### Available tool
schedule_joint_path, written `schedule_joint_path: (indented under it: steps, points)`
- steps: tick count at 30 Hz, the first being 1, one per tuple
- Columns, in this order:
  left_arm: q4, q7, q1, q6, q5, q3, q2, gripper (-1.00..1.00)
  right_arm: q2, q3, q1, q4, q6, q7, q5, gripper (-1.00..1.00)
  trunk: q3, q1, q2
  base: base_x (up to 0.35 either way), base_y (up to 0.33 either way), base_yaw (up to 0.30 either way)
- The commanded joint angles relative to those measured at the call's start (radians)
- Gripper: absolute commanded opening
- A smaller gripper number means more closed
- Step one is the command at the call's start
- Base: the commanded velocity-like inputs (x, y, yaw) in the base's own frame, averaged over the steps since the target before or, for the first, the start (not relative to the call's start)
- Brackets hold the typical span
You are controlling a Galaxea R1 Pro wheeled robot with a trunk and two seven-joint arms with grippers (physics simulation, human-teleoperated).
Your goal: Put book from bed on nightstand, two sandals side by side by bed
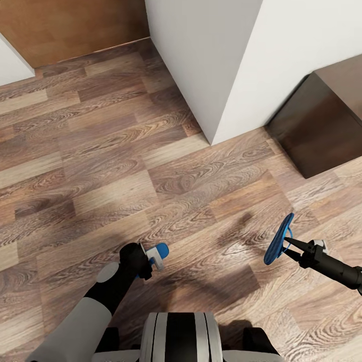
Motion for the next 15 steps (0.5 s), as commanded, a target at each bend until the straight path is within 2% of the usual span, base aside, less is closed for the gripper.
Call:
schedule_joint_path:
  steps: [1, 3, 15]
  points:
    - [-0.001, -0.008, 0.000, 0.003, -0.008, -0.001, 0.000, 1.00, 0.000, 0.001, 0.000, 0.000, 0.008, 0.000, -0.006, -1.00, -0.005, 0.000, 0.000, 0.000, 0.000, 0.000]
    - [-0.001, -0.008, 0.000, 0.003, -0.008, -0.001, -0.001, 1.00, 0.000, 0.001, 0.000, 0.000, 0.008, 0.000, -0.006, -1.00, -0.012, 0.001, -0.001, 0.000, 0.000, 0.000]
    - [-0.001, -0.008, 0.001, 0.003, -0.008, -0.001, 0.000, 1.00, 0.000, 0.001, 0.000, 0.000, 0.008, 0.000, -0.006, -1.00, -0.012, 0.001, -0.001, 0.000, 0.000, 0.000]
